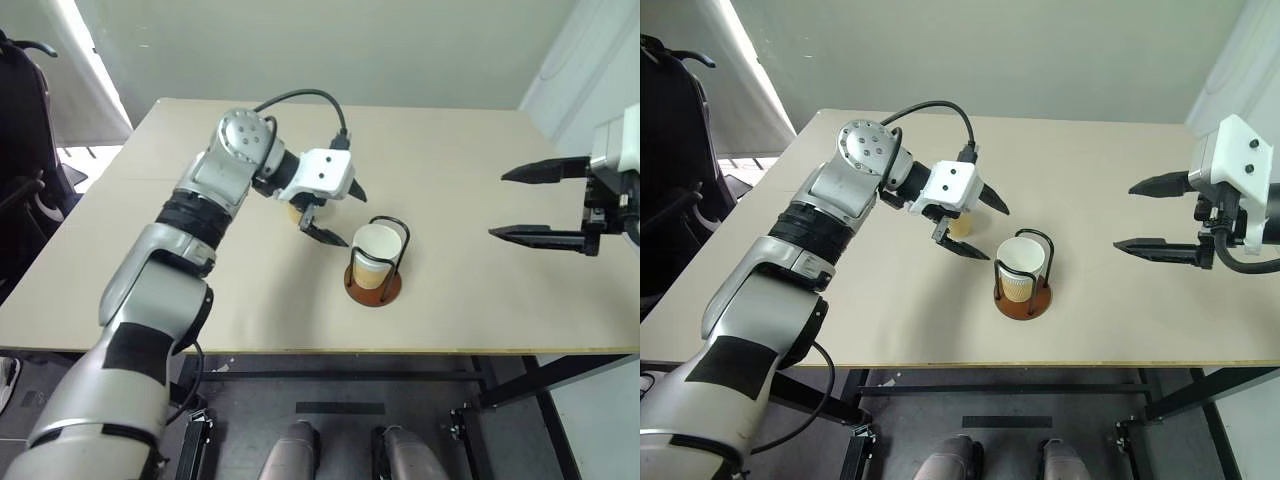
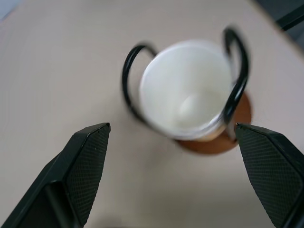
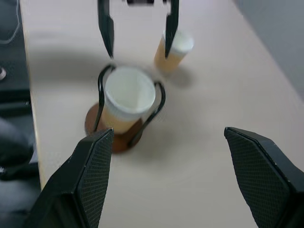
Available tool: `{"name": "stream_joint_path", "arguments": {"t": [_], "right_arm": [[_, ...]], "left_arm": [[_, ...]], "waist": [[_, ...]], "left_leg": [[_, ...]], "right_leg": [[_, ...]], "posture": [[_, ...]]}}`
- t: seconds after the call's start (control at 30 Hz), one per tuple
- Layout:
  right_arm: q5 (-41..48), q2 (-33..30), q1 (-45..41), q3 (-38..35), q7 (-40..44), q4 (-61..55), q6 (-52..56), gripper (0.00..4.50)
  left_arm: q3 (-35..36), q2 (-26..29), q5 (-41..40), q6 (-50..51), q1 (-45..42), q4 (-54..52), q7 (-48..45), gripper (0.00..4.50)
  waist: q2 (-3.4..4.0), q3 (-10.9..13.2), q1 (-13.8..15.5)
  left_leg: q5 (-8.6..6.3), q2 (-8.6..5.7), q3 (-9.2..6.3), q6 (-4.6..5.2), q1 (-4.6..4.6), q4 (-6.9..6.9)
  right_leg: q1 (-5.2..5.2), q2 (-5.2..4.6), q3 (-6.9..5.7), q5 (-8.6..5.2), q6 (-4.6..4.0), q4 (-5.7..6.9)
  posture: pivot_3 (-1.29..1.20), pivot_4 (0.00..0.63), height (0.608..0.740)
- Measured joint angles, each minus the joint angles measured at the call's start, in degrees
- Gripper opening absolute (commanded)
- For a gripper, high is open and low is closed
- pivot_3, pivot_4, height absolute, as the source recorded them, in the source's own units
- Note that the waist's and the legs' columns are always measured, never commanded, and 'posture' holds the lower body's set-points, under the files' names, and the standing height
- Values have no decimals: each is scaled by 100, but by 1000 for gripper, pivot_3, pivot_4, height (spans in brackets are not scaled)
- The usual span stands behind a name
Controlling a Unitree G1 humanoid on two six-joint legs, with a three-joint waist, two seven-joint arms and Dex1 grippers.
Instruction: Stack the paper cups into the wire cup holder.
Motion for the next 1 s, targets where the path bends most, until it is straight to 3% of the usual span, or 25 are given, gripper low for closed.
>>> {"name": "stream_joint_path", "arguments": {"t": [0.5, 1.0], "right_arm": [[-11, 141, -518, 550, 109, 133, 5, 3773], [-74, 229, -627, 735, 230, 261, -13, 3773]], "left_arm": [[58, 215, 1878, -1254, -12, 1348, 2211, 4471], [-284, -5, 3216, -1255, -150, 2224, 4041, 4471]], "waist": [[0, 0, 7], [1, 1, 8]], "left_leg": [[-2, -5, 0, 1, -2, -1], [-4, -12, 1, -6, -1, -3]], "right_leg": [[-6, 0, 1, -2, -5, 0], [-11, -1, 4, -2, -6, 1]], "posture": [[0, 150, 740], [0, 150, 740]]}}
